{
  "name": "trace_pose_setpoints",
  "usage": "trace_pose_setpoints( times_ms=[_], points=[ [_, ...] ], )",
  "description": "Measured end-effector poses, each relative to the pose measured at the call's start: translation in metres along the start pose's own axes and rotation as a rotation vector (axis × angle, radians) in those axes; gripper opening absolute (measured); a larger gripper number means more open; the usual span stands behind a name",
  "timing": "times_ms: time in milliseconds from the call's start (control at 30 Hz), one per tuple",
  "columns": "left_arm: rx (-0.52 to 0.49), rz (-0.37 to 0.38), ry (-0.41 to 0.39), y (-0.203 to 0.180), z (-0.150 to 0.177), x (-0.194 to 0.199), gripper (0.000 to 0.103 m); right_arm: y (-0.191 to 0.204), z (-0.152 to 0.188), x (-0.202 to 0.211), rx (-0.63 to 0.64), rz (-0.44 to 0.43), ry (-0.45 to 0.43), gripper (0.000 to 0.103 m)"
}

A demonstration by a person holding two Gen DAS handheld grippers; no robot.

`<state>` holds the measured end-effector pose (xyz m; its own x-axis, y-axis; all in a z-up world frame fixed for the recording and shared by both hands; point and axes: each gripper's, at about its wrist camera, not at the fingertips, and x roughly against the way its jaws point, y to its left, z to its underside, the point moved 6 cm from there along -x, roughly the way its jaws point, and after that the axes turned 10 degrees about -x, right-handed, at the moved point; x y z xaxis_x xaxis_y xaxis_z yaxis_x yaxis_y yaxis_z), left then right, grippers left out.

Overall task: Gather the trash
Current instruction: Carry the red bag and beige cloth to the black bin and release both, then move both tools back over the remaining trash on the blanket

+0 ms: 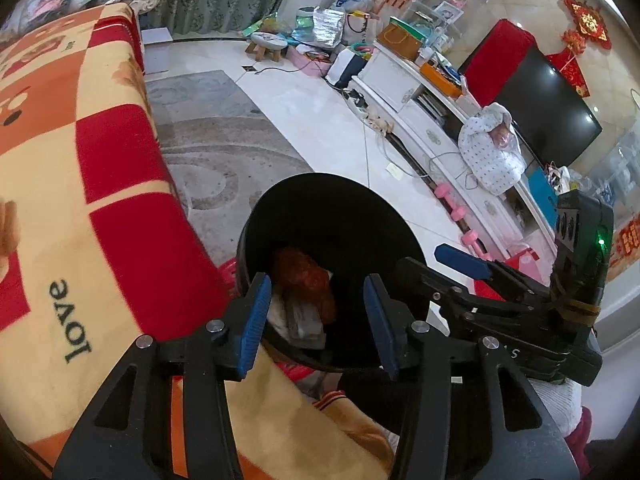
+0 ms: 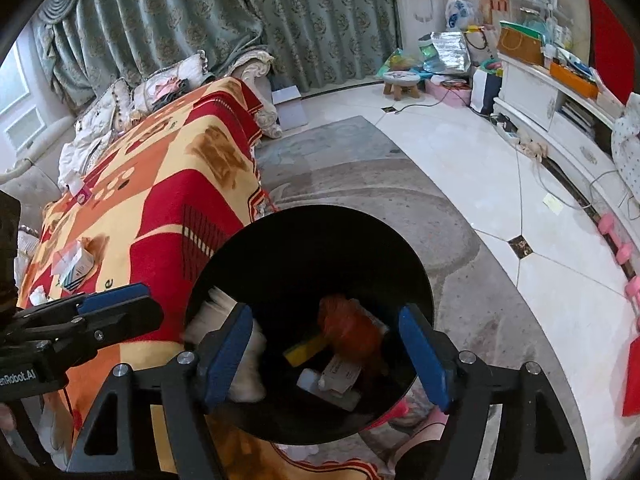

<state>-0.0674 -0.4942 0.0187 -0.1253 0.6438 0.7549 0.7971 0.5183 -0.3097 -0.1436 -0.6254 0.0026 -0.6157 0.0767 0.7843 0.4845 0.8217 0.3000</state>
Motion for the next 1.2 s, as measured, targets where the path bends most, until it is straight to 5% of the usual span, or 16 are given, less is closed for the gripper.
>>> trace_pose_setpoints(
  times_ms=[533, 1200],
  points=[
    [0.051, -0.226, -0.020, 0.045, 0.049, 0.060, 0.047, 0.054, 0.023, 0.011, 0.067, -0.027, 0.009, 0.073],
    [0.225, -0.481, -0.017, 0.136, 0.149, 0.176, 0.047, 0.215, 0.090, -0.007, 0.313, -0.214, 0.118, 0.073]
  ],
)
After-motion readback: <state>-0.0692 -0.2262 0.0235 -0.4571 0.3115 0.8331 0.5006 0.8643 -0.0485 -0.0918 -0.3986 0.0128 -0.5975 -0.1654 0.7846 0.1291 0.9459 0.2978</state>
